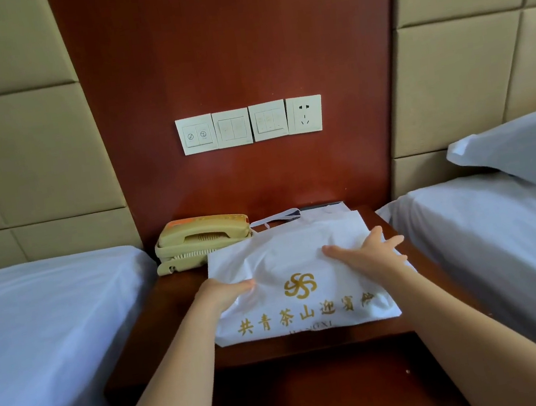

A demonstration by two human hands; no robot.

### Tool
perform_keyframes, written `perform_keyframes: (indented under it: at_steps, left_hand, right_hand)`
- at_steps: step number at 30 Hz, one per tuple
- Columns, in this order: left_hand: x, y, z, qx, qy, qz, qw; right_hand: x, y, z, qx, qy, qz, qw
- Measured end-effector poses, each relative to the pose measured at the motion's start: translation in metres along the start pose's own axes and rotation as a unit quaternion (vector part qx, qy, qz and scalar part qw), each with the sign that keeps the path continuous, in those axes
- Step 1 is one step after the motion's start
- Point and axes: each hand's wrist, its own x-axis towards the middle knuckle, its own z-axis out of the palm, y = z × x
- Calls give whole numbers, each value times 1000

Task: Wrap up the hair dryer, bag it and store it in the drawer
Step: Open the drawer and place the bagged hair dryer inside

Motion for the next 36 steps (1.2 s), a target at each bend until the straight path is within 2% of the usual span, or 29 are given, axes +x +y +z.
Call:
perform_keyframes:
  at_steps: [5, 8, 11, 16, 23, 27, 32, 36]
  left_hand:
    - [10, -6, 7, -50, 2, 15, 999]
    - [7, -16, 19, 19, 78, 26, 996]
    - [0, -25, 30, 97, 194, 71, 974]
    - [-13, -29, 37, 111, 242, 107, 958]
    - [-31, -40, 38, 50, 310, 156, 937]
    - [-48, -50, 40, 32, 330, 150, 932]
    - [-75, -65, 40, -71, 331, 142, 930]
    - [-97, -64, 33, -146, 319, 142, 925]
  right_hand:
    - [11, -1, -4, 42, -63, 19, 997]
    - [12, -1, -8, 55, -95, 8, 994]
    - [10, -2, -12, 66, -111, 13, 992]
    - [8, 7, -10, 53, -128, -3, 990]
    - [-7, 21, -9, 38, -119, -19, 992]
    - [-26, 30, -10, -46, -61, -34, 996]
    - [-55, 38, -12, 18, -50, -73, 996]
    - [-76, 42, -17, 57, -57, -72, 994]
